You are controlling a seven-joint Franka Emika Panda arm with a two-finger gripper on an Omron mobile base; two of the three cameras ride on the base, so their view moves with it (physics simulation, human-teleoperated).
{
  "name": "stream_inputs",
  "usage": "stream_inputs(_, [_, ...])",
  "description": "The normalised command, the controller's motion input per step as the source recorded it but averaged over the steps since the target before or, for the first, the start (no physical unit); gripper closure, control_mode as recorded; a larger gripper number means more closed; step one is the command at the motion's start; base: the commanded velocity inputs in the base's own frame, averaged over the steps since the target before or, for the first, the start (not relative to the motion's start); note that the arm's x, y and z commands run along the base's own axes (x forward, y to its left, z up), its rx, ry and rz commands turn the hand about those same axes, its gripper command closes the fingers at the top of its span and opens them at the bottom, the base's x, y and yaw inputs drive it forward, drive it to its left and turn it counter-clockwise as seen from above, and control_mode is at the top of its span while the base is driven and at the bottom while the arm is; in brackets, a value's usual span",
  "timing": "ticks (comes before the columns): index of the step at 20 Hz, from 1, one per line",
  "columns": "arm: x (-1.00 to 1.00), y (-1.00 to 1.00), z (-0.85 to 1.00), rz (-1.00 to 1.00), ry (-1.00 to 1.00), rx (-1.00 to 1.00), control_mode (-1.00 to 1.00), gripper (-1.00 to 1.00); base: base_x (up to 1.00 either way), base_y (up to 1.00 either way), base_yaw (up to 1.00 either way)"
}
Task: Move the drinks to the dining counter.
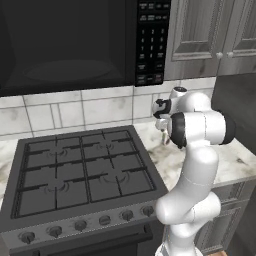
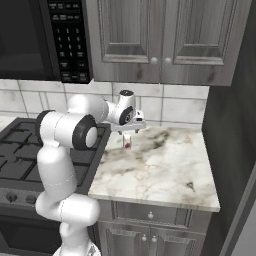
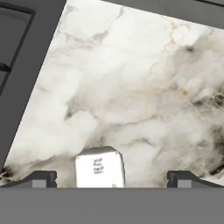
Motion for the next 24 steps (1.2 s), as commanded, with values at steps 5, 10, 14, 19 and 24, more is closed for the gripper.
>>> stream_inputs(5, [-0.21, 0.00, -0.03, 0.05, 0.00, 0.00, -1.00, -1.00, 0.00, 0.00, 0.00])
stream_inputs(10, [0.01, 0.00, -0.14, 0.09, 0.00, 0.00, -1.00, -1.00, 0.00, 0.00, 0.00])
stream_inputs(14, [0.03, 0.00, -0.16, 0.09, 0.00, 0.00, -1.00, -1.00, 0.00, 0.00, 0.00])
stream_inputs(19, [0.06, 0.00, -0.20, 0.07, 0.00, 0.00, -1.00, -1.00, 0.00, 0.00, 0.00])
stream_inputs(24, [0.28, 0.00, -0.11, 0.05, 0.00, 0.00, -1.00, -1.00, 0.00, 0.00, 0.00])
